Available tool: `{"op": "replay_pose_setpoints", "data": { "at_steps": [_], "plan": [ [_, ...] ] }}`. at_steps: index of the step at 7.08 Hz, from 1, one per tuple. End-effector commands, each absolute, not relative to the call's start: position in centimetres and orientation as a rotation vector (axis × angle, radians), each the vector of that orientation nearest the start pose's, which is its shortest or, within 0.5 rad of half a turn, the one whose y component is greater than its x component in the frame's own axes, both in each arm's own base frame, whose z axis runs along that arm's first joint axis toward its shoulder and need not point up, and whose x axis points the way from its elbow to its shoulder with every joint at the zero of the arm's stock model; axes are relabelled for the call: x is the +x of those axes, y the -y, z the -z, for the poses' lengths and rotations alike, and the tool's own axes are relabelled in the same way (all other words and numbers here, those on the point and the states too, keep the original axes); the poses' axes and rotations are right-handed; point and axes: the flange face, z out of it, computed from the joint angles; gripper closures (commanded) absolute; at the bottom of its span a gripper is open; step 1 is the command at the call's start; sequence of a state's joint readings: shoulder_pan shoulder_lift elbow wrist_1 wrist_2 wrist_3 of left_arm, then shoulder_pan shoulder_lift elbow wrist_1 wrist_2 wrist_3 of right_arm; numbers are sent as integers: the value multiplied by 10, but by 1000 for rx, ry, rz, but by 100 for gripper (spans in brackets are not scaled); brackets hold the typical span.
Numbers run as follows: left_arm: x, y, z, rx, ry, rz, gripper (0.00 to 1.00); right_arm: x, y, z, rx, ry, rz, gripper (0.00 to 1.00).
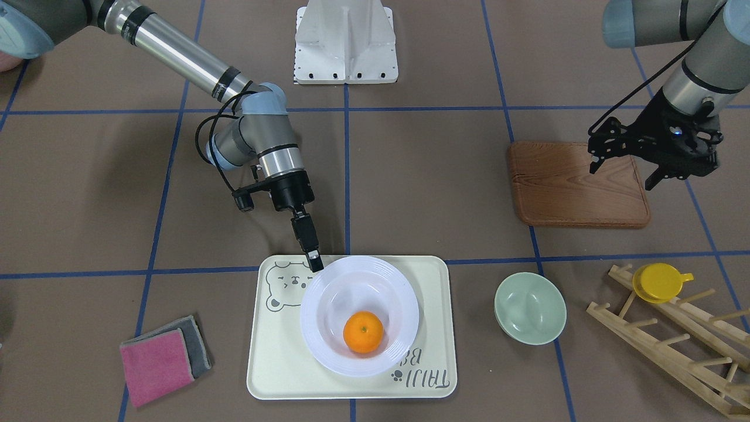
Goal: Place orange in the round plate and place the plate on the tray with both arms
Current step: 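Release the plate rim and lift the right gripper while the left arm withdraws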
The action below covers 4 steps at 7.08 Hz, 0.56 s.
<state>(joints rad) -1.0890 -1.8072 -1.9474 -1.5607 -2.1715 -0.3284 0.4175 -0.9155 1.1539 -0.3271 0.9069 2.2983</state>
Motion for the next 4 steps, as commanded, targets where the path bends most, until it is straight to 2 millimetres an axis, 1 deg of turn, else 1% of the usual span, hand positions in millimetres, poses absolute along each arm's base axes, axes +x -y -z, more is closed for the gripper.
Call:
{"op": "replay_pose_setpoints", "data": {
  "at_steps": [1,2,3,4],
  "plan": [
    [184,523,-361,310,-768,-323,0,-551,431,-309,379,1666,-1266,0],
    [184,523,-361,310,-767,-322,0,-536,419,-302,356,1687,-1199,0],
    [179,524,-362,320,-763,-331,0,-504,405,-314,338,1678,-1101,0],
    [177,524,-364,329,-747,-387,0,-466,399,-339,379,1602,-882,0]
  ]
}}
